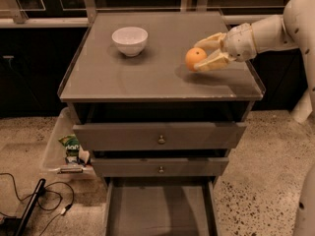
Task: Pick orange from bottom drawer and place on counter
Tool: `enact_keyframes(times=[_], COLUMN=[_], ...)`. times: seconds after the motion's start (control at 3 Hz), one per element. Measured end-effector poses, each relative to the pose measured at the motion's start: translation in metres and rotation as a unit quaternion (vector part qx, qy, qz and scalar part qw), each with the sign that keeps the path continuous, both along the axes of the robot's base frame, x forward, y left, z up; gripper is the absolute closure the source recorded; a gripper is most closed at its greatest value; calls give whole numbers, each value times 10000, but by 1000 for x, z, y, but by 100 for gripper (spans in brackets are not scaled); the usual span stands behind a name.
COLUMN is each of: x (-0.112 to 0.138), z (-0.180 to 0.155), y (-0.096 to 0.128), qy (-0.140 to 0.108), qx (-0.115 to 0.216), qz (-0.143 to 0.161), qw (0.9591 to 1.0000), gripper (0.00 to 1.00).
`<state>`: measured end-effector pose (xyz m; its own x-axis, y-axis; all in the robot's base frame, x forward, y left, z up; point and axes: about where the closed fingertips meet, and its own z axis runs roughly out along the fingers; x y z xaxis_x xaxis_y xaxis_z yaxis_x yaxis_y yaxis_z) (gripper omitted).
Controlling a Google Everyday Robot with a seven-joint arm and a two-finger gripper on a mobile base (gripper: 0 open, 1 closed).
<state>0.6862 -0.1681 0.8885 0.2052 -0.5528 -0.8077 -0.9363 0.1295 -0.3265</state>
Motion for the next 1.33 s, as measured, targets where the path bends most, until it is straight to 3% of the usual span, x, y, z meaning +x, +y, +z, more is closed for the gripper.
enact_keyframes(times=[0.33,0.67,1.33], x=[11,18,18], z=[-15,-30,-30], y=[2,2,2], qy=[149,318,319], qx=[-320,-430,-433], qz=[29,31,32], qw=[9994,9986,9985], gripper=[100,100,59])
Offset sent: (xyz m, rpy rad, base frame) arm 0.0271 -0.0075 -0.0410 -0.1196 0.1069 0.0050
